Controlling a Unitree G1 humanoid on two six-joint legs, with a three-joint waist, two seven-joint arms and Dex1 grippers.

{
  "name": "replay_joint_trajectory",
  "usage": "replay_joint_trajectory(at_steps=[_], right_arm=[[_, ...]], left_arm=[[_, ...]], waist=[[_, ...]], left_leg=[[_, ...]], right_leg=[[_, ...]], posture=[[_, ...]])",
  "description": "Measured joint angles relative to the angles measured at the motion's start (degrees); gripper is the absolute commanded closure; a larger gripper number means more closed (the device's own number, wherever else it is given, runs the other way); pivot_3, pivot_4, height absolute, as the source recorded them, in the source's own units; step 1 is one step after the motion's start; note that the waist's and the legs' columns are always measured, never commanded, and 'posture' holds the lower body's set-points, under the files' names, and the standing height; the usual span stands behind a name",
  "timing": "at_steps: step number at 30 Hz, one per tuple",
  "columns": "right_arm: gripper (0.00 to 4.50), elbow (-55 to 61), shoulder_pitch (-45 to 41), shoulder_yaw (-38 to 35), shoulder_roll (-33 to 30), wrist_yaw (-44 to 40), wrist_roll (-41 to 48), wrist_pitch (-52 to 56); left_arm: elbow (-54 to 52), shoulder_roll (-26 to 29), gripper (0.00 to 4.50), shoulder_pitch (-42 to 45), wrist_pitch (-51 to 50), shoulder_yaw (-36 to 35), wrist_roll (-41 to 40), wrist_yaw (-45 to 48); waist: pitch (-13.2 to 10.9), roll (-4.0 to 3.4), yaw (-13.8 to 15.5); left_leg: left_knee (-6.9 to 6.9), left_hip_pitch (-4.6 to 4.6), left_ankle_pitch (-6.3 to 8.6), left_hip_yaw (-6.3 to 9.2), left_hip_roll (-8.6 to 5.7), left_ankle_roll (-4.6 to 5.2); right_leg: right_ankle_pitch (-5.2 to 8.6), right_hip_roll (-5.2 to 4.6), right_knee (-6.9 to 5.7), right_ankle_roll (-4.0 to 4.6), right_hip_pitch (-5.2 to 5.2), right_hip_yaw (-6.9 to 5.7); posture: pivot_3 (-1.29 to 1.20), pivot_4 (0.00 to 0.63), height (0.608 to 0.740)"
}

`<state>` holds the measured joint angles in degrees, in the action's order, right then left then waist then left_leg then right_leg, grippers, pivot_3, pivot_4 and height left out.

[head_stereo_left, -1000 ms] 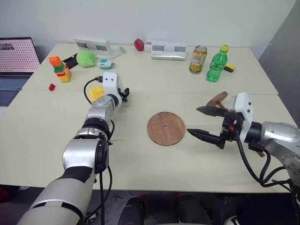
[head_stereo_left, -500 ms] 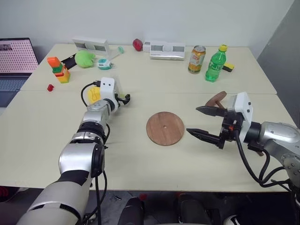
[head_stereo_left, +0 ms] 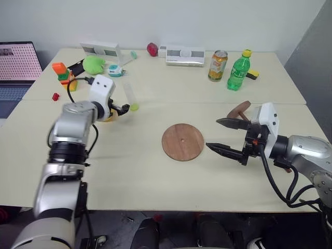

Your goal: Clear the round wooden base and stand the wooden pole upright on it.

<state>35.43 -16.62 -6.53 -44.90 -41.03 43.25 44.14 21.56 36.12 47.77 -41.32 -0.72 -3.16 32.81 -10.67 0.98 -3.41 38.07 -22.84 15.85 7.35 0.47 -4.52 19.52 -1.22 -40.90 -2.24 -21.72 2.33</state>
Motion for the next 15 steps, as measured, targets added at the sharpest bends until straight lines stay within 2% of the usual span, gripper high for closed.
replay_joint_trajectory(at_steps=[4,6,8,13,15], right_arm=[[0.17,-0.7,0.1,-0.3,-1.1,-0.3,0.0,0.1],[0.17,-1.2,-0.2,-0.7,-1.9,-0.8,0.2,0.3],[0.17,-2.9,-1.0,-1.1,-6.6,-1.5,-1.0,1.9],[0.17,-4.8,-2.4,-0.3,-13.6,-2.9,-3.8,4.7],[0.17,-8.7,-7.3,1.8,-14.9,-2.3,-4.0,10.6]], left_arm=[[-13.8,9.3,0.01,-1.6,-7.5,2.7,-4.8,13.0],[-20.6,13.8,0.01,-5.5,-7.4,3.8,-8.3,20.8],[-28.6,18.1,0.01,-12.3,-5.5,5.4,-14.3,32.6],[-35.0,20.9,0.01,-14.8,-2.0,6.4,-18.1,40.6],[-34.2,19.0,0.01,-13.0,1.1,7.5,-18.4,42.5]], waist=[[0.0,-0.02,0.0],[0.0,-0.04,-0.1],[0.0,-0.06,0.0],[0.0,-0.07,0.3],[0.0,-0.09,0.3]], left_leg=[[-0.07,0.04,0.0,-0.08,0.0,0.0],[-0.09,0.06,0.0,-0.15,0.06,0.0],[-0.11,0.1,0.01,-0.2,0.1,0.01],[-0.08,0.09,0.14,-0.18,0.07,0.24],[-0.04,0.14,0.14,-0.26,0.02,0.24]], right_leg=[[0.0,-0.01,0.04,0.0,0.01,0.05],[0.0,0.01,0.05,0.01,0.0,0.11],[0.01,0.02,0.04,0.02,0.01,0.13],[0.0,0.04,0.05,0.02,0.05,0.1],[0.0,0.0,0.02,0.02,0.08,0.17]], posture=[[0.0,0.15,0.74],[0.0,0.15,0.74],[0.0,0.15,0.74],[0.0,0.15,0.74],[0.0,0.15,0.74]])
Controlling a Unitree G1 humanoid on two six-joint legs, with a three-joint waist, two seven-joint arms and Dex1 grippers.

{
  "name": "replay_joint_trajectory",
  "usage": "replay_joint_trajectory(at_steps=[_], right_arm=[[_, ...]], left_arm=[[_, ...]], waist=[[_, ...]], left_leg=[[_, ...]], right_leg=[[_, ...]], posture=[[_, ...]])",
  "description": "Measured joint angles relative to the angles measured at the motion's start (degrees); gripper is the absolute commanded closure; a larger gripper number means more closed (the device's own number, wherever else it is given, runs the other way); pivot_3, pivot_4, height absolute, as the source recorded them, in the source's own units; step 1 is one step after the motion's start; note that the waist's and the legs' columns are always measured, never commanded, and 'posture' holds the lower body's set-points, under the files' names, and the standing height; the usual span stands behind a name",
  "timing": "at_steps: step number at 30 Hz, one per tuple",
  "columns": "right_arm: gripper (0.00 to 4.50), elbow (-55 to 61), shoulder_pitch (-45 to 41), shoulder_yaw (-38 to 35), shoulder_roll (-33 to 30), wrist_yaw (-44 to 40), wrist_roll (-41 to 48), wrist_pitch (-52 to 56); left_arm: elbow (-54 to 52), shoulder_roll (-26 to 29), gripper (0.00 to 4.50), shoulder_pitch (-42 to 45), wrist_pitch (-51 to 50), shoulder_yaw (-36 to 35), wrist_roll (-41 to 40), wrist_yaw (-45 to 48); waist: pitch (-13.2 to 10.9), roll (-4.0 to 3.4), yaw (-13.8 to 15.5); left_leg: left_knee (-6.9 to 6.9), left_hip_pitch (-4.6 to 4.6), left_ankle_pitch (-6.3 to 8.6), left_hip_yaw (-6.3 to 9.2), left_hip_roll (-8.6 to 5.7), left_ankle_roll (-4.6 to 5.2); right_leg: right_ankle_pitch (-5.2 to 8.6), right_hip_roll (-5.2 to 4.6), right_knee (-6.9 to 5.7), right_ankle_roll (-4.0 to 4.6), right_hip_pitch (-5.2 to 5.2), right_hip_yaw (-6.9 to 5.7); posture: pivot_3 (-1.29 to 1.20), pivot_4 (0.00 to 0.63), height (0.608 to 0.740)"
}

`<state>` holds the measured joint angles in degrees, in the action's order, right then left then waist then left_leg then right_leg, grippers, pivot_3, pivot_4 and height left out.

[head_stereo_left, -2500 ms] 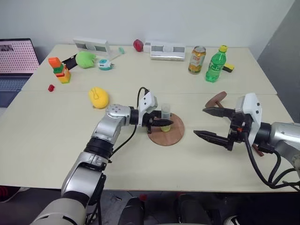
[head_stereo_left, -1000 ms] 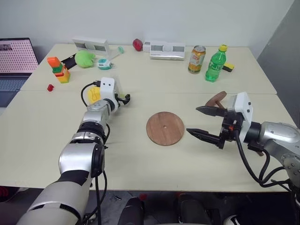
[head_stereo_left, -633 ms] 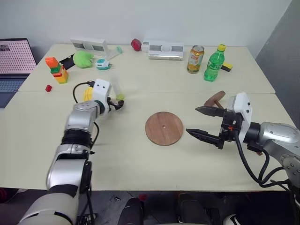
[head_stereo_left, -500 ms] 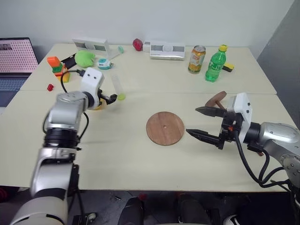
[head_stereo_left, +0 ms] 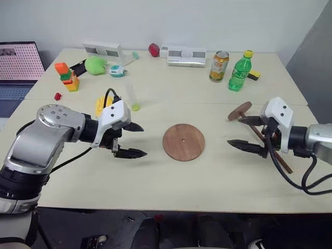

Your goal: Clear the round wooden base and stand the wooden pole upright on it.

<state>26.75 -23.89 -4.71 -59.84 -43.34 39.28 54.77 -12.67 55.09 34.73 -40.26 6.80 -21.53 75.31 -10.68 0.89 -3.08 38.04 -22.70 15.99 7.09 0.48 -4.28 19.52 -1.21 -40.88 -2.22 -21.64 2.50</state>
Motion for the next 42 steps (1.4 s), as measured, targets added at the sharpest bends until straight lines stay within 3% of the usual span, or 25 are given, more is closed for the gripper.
replay_joint_trajectory(at_steps=[2,4,8,12,16,23,28,34,39,42], right_arm=[[0.17,-6.7,-8.5,3.7,-1.7,2.1,-1.2,9.4],[0.17,-9.2,-11.1,5.4,-2.6,2.5,-2.7,12.0],[0.17,-19.2,-18.0,16.9,-3.8,2.2,-10.0,16.4],[0.17,-35.6,-27.1,28.7,0.6,-0.8,-18.0,17.0],[0.97,-47.2,-32.5,34.9,5.6,-5.5,-23.2,13.8],[2.89,-55.4,-36.5,40.2,8.9,-15.1,-30.1,8.2],[4.25,-56.6,-36.6,40.1,9.2,-17.9,-32.7,7.5],[4.27,-54.9,-34.7,35.0,10.2,-16.7,-33.3,10.4],[4.27,-44.0,-29.7,13.2,16.4,-6.7,-27.9,11.6],[4.27,-27.6,-24.1,1.4,24.7,-0.1,-24.0,7.9]], left_arm=[[2.3,-5.6,0.01,4.6,4.5,2.7,0.1,1.0],[3.5,-6.8,0.01,6.0,6.0,3.4,0.1,1.7],[9.8,-11.0,0.01,10.2,9.7,4.4,0.3,3.9],[16.2,-13.5,0.01,13.0,14.3,6.2,1.8,6.3],[18.2,-14.5,0.0,13.3,16.3,7.0,2.8,7.6],[18.3,-14.3,0.0,12.9,16.9,6.9,2.9,7.9],[17.4,-13.9,0.0,11.1,16.9,6.9,2.9,7.5],[17.1,-13.7,0.0,9.8,16.9,6.8,3.9,6.3],[16.4,-11.6,0.0,6.4,16.5,6.1,4.3,5.0],[14.8,-9.4,0.0,3.1,16.3,4.1,3.9,4.5]], waist=[[0.0,0.0,0.2],[0.0,0.01,0.2],[0.0,0.01,-0.2],[0.0,0.01,-0.9],[0.0,0.0,-1.7],[0.0,0.0,-1.7],[0.0,0.0,-1.7],[0.0,0.0,-1.7],[0.0,-0.01,-2.3],[0.0,-0.01,-2.4]], left_leg=[[0.07,-0.03,0.0,0.02,0.0,-0.01],[0.0,-0.04,0.0,0.02,0.02,0.01],[-0.1,-0.22,0.01,-0.09,0.03,0.01],[-0.08,-0.22,-0.01,-0.24,0.05,-0.01],[-0.09,-0.26,-0.08,-0.21,0.06,-0.14],[-0.05,-0.28,-0.11,-0.16,0.05,-0.19],[-0.05,-0.28,-0.11,-0.15,0.04,-0.19],[-0.04,-0.28,-0.11,-0.14,0.04,-0.19],[-0.05,-0.25,-0.11,-0.17,0.12,-0.2],[-0.12,-0.23,-0.11,-0.08,0.21,-0.18]], right_leg=[[-0.03,-0.01,0.01,-0.02,0.01,-0.02],[-0.03,0.02,0.1,-0.02,-0.01,-0.02],[-0.01,0.02,0.14,-0.01,-0.25,0.03],[-0.01,0.01,0.0,-0.01,-0.42,0.2],[-0.01,0.01,-0.03,-0.01,-0.5,0.2],[-0.01,0.01,-0.04,-0.01,-0.51,0.16],[-0.01,0.0,-0.06,-0.01,-0.51,0.16],[-0.01,0.0,-0.08,-0.01,-0.51,0.15],[-0.02,0.05,-0.24,0.0,-0.57,0.19],[-0.02,0.12,-0.21,0.0,-0.53,0.12]], posture=[[0.0,0.15,0.74],[0.0,0.15,0.74],[0.0,0.15,0.74],[0.0,0.15,0.74],[0.0,0.15,0.74],[0.0,0.15,0.74],[0.0,0.15,0.74],[0.0,0.15,0.74],[0.0,0.15,0.74],[0.0,0.15,0.74]])
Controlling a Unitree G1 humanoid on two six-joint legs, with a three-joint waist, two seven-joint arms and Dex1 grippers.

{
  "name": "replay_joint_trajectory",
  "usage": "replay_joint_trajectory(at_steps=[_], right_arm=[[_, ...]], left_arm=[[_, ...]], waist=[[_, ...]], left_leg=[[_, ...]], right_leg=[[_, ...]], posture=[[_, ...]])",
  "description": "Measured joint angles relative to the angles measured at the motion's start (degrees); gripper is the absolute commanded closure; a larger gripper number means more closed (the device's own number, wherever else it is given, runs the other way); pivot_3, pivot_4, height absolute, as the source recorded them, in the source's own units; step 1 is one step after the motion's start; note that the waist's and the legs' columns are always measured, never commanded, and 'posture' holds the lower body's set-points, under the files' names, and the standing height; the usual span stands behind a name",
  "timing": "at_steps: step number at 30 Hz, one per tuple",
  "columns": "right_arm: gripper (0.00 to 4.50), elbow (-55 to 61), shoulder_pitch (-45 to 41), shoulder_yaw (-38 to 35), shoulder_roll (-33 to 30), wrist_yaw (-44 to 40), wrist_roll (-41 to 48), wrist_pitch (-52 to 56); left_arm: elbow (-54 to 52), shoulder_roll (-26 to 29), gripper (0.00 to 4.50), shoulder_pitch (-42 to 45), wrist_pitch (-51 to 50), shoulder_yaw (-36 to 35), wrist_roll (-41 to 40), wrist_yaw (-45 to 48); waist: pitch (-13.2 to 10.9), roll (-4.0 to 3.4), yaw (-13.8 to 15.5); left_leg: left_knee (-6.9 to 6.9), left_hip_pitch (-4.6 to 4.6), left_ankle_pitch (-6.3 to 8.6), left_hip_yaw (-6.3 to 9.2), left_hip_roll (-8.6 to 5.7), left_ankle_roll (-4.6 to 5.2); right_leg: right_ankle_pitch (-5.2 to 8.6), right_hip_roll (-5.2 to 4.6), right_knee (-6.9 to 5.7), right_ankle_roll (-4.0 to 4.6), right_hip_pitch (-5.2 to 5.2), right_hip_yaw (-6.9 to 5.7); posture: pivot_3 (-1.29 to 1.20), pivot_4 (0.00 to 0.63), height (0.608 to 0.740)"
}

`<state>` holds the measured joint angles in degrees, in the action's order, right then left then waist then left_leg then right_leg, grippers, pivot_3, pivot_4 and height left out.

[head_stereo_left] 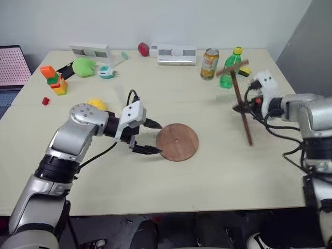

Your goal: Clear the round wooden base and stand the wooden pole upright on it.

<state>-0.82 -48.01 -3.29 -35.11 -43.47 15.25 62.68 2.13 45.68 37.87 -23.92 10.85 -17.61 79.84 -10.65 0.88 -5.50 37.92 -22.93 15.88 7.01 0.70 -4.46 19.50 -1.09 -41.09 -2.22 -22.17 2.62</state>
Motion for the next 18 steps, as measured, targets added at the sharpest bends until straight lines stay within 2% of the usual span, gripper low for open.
replay_joint_trajectory(at_steps=[3,5,10,13,18], right_arm=[[4.27,14.4,6.5,-4.0,13.6,7.3,3.9,-3.5],[4.27,19.0,10.1,-3.9,19.7,8.9,6.6,-6.1],[4.27,23.2,15.2,2.4,25.2,12.8,4.8,-16.9],[4.27,19.7,18.2,7.4,28.5,15.0,1.3,-25.8],[4.27,12.9,18.2,8.4,30.2,17.4,-1.6,-35.3]], left_arm=[[-0.2,0.8,0.0,-2.3,-0.2,-1.4,-0.2,-0.5],[-0.7,0.8,0.0,-2.9,-0.2,-1.8,-0.4,-0.5],[-1.7,1.4,0.0,-4.6,0.6,-2.9,-0.5,-0.5],[-2.7,1.1,0.0,-5.5,0.6,-2.9,-0.5,-0.6],[-3.5,1.0,0.0,-5.7,0.6,-2.9,-0.5,-1.2]], waist=[[0.0,-0.01,0.3],[0.0,-0.01,0.7],[0.0,0.03,1.0],[0.0,0.03,0.6],[0.0,0.03,0.5]], left_leg=[[0.04,-0.05,-0.01,0.08,-0.05,-0.02],[0.09,-0.06,-0.02,0.09,-0.13,-0.04],[0.1,0.05,-0.04,0.09,-0.21,-0.06],[0.08,0.06,-0.04,0.09,-0.15,-0.07],[0.06,0.07,-0.04,0.08,-0.14,-0.07]], right_leg=[[0.0,-0.02,-0.05,0.01,-0.02,-0.08],[0.0,-0.09,-0.03,0.0,0.04,-0.09],[0.0,-0.15,0.01,-0.01,0.14,-0.08],[0.0,-0.07,-0.05,-0.01,0.09,-0.07],[0.0,-0.06,-0.04,0.0,0.09,-0.07]], posture=[[0.0,0.15,0.74],[0.0,0.15,0.74],[0.0,0.15,0.74],[0.0,0.15,0.74],[0.0,0.15,0.74]])
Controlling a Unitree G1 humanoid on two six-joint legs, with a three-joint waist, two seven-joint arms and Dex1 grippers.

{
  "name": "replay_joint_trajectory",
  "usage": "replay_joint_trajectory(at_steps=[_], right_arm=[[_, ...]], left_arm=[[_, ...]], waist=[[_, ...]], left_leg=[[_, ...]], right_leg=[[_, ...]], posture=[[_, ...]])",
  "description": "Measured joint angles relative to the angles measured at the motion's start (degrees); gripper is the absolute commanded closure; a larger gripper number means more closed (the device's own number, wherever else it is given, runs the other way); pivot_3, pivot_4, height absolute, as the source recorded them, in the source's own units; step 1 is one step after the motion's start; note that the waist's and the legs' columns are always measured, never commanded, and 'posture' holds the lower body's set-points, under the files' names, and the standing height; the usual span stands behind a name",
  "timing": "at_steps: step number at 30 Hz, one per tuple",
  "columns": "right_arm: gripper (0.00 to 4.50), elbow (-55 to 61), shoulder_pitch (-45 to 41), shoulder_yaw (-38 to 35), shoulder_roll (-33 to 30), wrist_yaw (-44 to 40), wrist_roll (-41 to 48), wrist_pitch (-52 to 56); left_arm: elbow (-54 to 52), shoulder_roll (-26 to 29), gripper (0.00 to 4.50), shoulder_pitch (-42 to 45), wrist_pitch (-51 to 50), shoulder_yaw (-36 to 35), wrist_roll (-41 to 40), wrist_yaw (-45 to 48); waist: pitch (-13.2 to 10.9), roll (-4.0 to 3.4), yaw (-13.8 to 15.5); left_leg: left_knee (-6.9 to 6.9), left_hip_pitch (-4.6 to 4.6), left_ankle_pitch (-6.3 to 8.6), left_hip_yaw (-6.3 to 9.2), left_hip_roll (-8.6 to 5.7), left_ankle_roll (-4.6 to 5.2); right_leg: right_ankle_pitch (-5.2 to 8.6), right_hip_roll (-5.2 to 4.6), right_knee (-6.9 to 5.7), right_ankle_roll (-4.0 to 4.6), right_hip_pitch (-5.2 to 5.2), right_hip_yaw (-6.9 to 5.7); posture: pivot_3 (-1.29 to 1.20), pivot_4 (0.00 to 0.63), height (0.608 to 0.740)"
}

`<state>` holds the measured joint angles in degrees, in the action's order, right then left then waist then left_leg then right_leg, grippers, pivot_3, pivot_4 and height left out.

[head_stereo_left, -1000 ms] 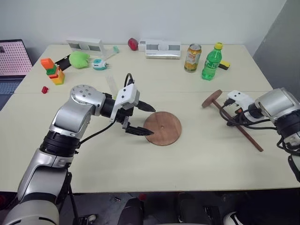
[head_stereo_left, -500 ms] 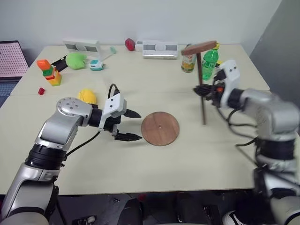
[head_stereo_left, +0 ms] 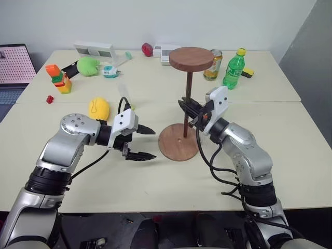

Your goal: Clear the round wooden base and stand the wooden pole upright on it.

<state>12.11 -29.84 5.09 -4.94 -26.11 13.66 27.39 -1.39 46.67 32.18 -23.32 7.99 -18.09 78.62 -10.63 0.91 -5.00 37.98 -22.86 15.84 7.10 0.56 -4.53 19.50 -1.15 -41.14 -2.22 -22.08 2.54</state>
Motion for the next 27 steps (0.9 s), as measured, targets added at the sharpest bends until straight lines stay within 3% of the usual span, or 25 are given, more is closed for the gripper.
replay_joint_trajectory(at_steps=[10,27], right_arm=[[4.27,-3.2,1.3,5.5,1.3,0.0,-2.1,-7.2],[4.27,-1.1,4.5,7.1,-0.6,-0.1,-2.3,-9.6]], left_arm=[[-0.3,0.0,0.0,-0.1,-0.1,0.0,0.0,-0.4],[-0.4,0.0,0.0,-0.1,-0.2,0.0,0.0,-0.4]], waist=[[0.0,0.0,0.0],[0.0,0.0,0.0]], left_leg=[[-0.01,0.01,0.0,0.01,0.01,0.0],[-0.01,0.07,0.0,0.03,0.01,0.01]], right_leg=[[0.0,0.01,0.0,0.0,-0.01,0.01],[0.0,0.01,-0.01,0.0,0.07,0.0]], posture=[[0.0,0.15,0.74],[0.0,0.15,0.74]])
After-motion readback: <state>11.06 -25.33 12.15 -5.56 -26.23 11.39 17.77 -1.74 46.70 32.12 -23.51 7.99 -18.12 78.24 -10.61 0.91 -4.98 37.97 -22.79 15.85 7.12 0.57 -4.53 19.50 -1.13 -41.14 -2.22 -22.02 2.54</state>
